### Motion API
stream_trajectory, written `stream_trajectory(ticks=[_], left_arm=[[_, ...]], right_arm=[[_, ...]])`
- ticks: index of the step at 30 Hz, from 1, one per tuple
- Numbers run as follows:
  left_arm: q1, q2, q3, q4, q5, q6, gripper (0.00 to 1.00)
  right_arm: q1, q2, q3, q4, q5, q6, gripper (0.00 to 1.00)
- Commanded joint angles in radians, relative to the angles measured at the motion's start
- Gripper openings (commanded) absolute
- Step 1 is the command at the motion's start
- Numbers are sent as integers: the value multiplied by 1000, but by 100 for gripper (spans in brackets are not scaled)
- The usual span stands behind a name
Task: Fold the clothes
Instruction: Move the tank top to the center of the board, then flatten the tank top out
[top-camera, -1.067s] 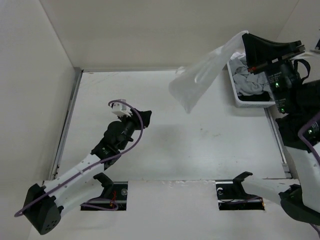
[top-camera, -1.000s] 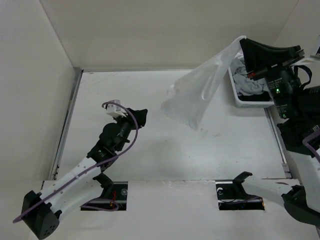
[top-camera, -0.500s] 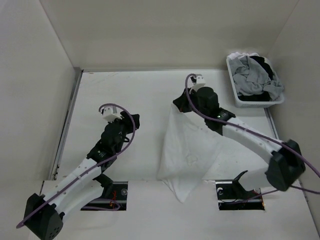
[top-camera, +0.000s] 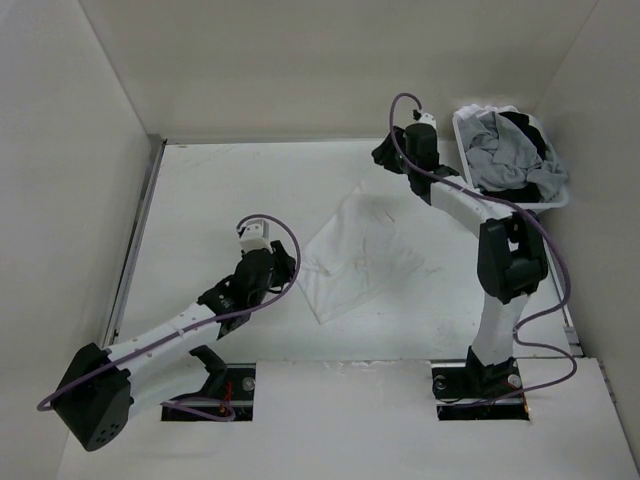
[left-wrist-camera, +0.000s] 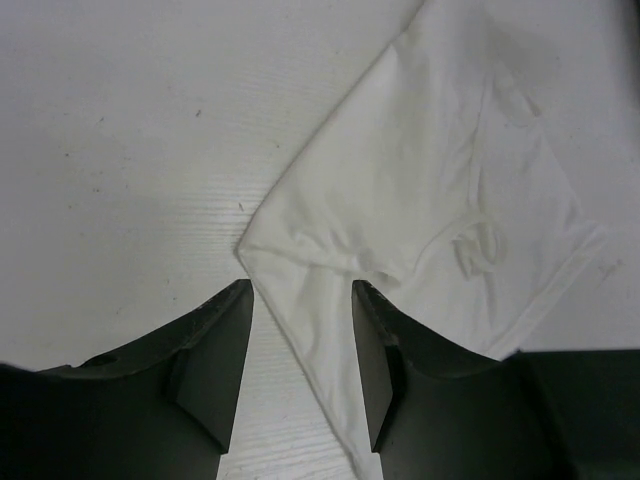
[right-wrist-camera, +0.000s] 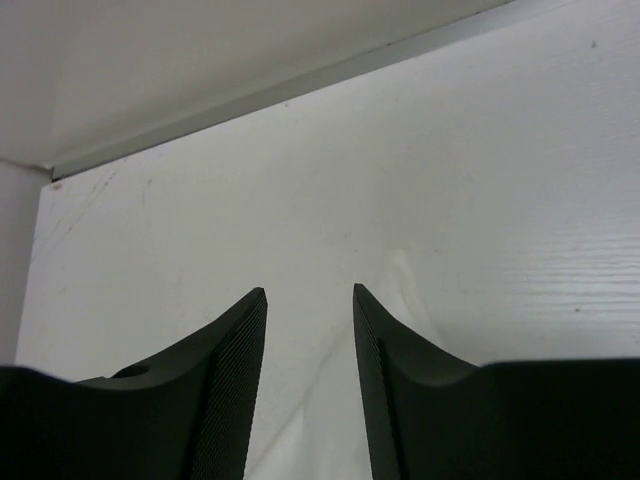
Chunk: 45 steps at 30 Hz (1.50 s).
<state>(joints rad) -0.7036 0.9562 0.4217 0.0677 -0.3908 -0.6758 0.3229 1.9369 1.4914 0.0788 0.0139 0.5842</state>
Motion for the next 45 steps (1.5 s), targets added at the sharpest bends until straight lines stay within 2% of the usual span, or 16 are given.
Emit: stream_trajectory(ticks=[1, 2, 3, 6, 8, 13, 18, 27, 32, 35, 37, 40, 45], left_arm=[[-30, 19, 23, -67, -39, 10, 41], [-47, 27, 29, -104, -31, -1, 39], [-75, 36, 31, -141, -30, -19, 37], [-170, 55, 31, -239, -20, -123, 37], [-225, 58, 34, -288, 9, -207, 37], [-343, 72, 32, -287, 59, -387, 41], [-362, 171, 32, -198, 82, -449, 42], [-368, 300, 15, -118, 96, -556, 36], [-383, 316, 26, -135, 107, -561, 23], [-374, 285, 25, -181, 98, -564, 11], [-356, 239, 25, -221, 73, -556, 6], [-302, 133, 11, -291, 9, -530, 5], [-126, -68, -35, -390, -11, -434, 5]], right_arm=[[21, -93, -37, 15, 50, -3, 46], [21, -127, -87, 21, 61, -18, 45], [21, -166, -147, 29, 69, -36, 39], [54, -295, -362, 87, 89, -41, 9], [77, -375, -497, 127, 93, -37, 2], [115, -530, -718, 190, 116, -1, 7], [132, -616, -816, 214, 112, 23, 11], [149, -688, -904, 248, 104, 26, 14], [149, -710, -933, 251, 112, 26, 19], [133, -727, -953, 243, 129, 38, 29], [117, -736, -965, 230, 149, 46, 33], [110, -751, -988, 179, 164, 78, 35], [130, -782, -1027, 69, 178, 144, 37]])
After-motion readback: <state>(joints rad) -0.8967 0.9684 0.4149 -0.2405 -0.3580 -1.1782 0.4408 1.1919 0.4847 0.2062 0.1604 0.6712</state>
